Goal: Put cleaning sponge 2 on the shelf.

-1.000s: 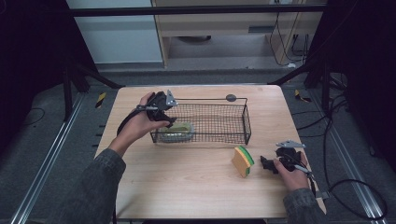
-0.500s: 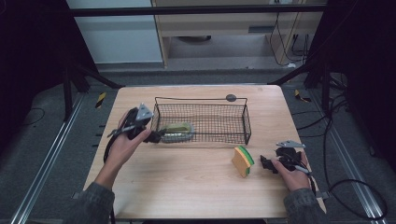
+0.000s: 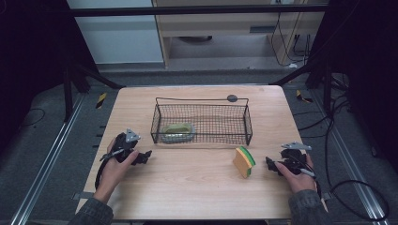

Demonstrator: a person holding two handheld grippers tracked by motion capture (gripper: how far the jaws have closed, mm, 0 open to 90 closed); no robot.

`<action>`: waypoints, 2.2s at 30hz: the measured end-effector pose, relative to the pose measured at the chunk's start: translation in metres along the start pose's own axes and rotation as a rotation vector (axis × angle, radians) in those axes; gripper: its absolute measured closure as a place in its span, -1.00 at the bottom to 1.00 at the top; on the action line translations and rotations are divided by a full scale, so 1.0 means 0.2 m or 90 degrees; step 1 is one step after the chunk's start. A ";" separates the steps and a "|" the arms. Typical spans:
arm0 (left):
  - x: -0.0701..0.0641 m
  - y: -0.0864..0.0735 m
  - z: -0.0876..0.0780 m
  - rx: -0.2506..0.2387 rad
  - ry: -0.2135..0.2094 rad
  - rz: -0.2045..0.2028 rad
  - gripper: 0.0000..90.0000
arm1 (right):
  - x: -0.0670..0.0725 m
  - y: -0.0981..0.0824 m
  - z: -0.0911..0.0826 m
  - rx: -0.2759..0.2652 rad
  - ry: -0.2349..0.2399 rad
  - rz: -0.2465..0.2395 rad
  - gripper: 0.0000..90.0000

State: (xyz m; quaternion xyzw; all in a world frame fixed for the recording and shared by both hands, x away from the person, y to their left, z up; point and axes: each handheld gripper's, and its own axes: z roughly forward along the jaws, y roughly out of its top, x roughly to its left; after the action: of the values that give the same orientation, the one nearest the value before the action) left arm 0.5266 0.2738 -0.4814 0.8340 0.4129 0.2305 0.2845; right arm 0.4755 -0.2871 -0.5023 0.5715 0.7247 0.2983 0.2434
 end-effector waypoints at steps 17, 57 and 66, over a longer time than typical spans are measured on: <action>-0.01 -0.08 0.11 -0.033 -0.058 -0.059 -1.00 | 0.07 -0.06 -0.27 0.039 0.039 -0.035 -0.76; -0.01 -0.08 0.11 -0.033 -0.055 -0.061 -1.00 | 0.43 0.22 -0.29 0.096 0.089 -0.089 -0.82; -0.01 -0.08 0.11 -0.033 -0.055 -0.061 -1.00 | 0.47 0.31 -0.25 0.124 0.077 -0.105 -0.81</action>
State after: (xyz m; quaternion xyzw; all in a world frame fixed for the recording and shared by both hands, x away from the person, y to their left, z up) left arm 0.5298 0.2731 -0.5081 0.8148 0.4333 0.1911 0.3345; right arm 0.4624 -0.1926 -0.4238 0.5120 0.8079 0.2395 0.1664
